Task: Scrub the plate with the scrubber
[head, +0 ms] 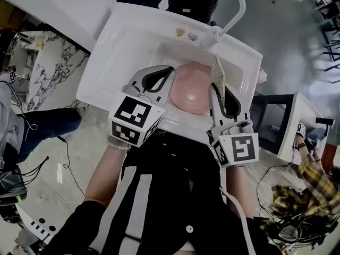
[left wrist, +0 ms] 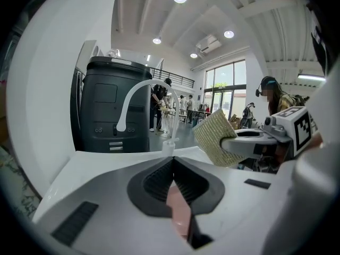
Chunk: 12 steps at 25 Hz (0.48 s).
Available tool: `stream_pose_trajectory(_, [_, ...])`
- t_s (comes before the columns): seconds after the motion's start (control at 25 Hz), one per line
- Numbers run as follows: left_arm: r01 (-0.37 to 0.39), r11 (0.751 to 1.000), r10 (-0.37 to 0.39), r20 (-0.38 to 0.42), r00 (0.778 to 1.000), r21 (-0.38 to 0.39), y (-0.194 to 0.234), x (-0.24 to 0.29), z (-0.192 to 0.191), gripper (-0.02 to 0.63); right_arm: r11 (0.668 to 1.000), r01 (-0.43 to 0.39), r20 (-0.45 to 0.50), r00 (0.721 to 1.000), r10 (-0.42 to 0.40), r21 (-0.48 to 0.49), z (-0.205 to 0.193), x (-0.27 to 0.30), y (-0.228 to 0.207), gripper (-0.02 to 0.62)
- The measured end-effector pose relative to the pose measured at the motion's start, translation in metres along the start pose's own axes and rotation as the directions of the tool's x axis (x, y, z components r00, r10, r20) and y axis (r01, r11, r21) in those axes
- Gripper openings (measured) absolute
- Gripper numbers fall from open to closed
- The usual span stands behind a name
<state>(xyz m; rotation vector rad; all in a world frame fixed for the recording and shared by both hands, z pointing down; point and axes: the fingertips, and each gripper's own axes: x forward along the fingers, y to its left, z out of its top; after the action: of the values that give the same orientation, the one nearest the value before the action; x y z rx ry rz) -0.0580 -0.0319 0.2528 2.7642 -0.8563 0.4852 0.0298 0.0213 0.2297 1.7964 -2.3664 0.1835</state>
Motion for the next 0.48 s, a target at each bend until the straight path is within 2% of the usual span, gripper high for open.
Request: stream_pose_trajectory(0.48, [-0.003,1.000,0.003,0.021,1.000,0.000,-0.001,-0.007,0.002,0.002,0.999,-0.030,-0.023,0.999,0.030,-0.020,-0.001,0.003,0.011,0.069])
